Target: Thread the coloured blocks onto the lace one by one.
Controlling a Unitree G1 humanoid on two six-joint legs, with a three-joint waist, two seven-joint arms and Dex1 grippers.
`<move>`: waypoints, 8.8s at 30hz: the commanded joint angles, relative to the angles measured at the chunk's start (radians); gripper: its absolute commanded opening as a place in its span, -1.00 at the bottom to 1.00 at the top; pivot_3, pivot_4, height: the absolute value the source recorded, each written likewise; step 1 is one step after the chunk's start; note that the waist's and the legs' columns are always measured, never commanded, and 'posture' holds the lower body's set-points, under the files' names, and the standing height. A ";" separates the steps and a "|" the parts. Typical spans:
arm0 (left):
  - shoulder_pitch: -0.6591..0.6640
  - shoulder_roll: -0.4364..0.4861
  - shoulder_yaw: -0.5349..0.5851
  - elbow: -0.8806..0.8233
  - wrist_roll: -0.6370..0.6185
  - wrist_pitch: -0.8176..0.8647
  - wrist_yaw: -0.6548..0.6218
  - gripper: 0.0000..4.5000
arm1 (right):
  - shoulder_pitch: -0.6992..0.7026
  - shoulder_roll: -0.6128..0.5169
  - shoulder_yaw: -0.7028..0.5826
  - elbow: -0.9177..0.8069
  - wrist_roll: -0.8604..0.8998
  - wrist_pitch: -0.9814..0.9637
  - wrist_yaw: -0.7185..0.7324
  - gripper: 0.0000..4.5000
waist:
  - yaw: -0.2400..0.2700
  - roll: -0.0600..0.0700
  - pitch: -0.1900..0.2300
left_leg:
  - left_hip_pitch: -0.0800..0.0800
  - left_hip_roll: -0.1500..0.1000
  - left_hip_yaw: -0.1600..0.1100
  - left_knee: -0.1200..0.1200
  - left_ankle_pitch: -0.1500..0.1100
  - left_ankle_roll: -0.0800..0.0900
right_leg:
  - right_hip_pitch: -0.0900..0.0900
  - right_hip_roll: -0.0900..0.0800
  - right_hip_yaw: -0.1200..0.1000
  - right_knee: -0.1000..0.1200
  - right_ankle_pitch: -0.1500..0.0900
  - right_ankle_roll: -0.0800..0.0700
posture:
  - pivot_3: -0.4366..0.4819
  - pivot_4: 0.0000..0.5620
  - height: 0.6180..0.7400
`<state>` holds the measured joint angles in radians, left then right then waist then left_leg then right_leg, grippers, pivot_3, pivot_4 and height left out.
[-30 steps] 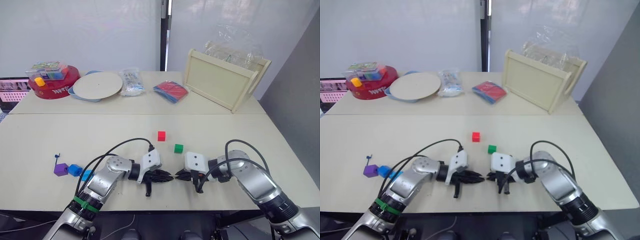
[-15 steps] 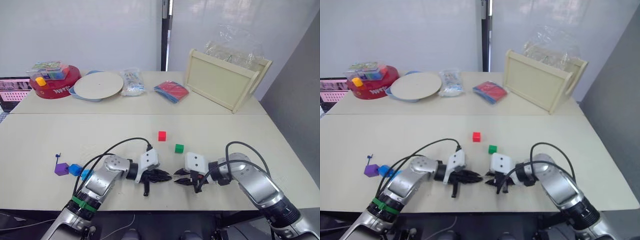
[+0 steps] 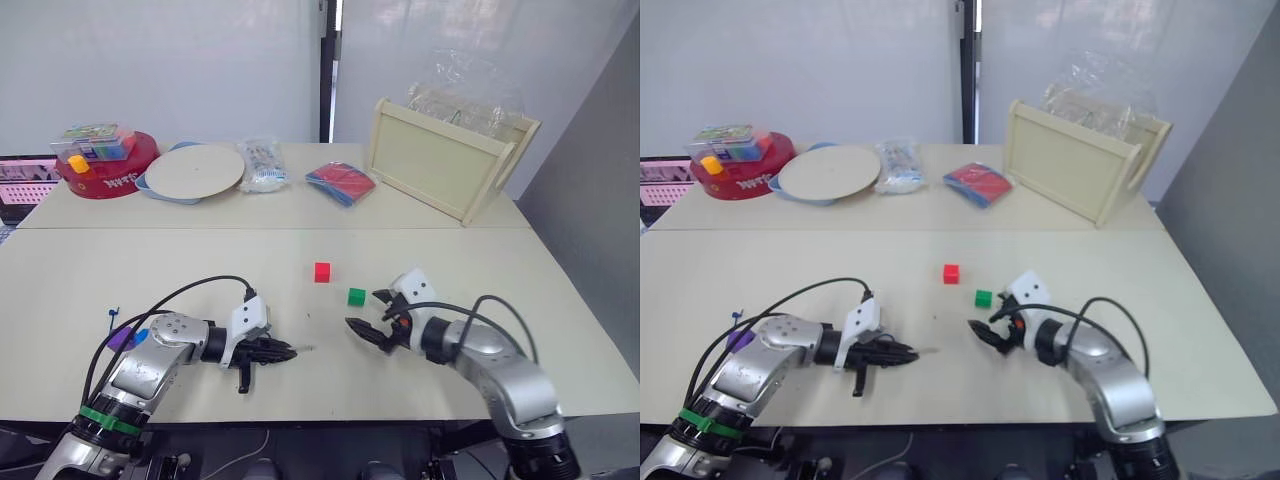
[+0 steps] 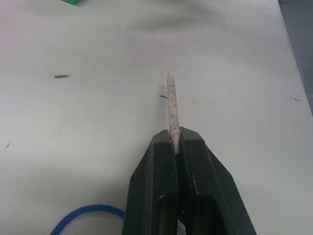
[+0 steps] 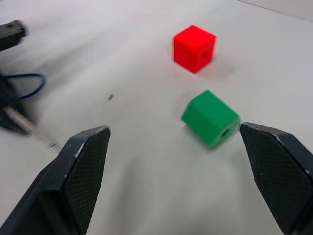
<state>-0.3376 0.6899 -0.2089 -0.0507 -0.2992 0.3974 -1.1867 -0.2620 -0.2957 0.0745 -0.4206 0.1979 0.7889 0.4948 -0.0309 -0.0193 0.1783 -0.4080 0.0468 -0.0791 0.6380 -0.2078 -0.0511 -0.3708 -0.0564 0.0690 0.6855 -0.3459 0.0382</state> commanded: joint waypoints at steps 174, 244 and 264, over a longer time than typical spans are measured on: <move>-0.038 -0.030 -0.021 -0.217 -0.041 0.240 0.109 -1.00 | -0.233 -0.289 0.337 0.427 -0.104 -0.478 0.731 -0.44 | 0.010 -0.001 -0.001 | 0.001 -0.001 0.000 0.001 0.000 -0.001 | 0.002 -0.001 0.000 0.000 0.000 0.000 | -0.05 -0.47 1.00; 0.033 -0.062 -0.123 -0.102 0.124 0.039 0.131 -1.00 | -0.190 -0.280 0.331 0.349 -0.128 -0.378 0.653 -0.44 | -0.002 0.000 -0.003 | 0.011 -0.002 0.000 0.001 -0.001 0.001 | 0.016 -0.002 0.000 -0.007 0.002 0.004 | -0.05 -0.47 1.00; -0.078 -0.157 -0.098 -0.107 0.108 0.101 0.143 -1.00 | -0.192 -0.276 0.336 0.339 -0.129 -0.360 0.646 -0.44 | 0.003 0.000 -0.003 | 0.011 -0.002 0.000 0.001 -0.001 0.001 | 0.016 -0.002 0.000 -0.007 0.002 0.004 | -0.05 -0.47 1.00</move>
<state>-0.4146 0.5253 -0.3306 -0.1154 -0.1646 0.4948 -1.0390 -0.4711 -0.5684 0.3787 -0.0976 0.0865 0.4026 1.1442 -0.0282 -0.0194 0.1751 -0.3969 0.0447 -0.0795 0.6392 -0.2084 -0.0505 -0.3550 -0.0584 0.0686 0.6789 -0.3440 0.0424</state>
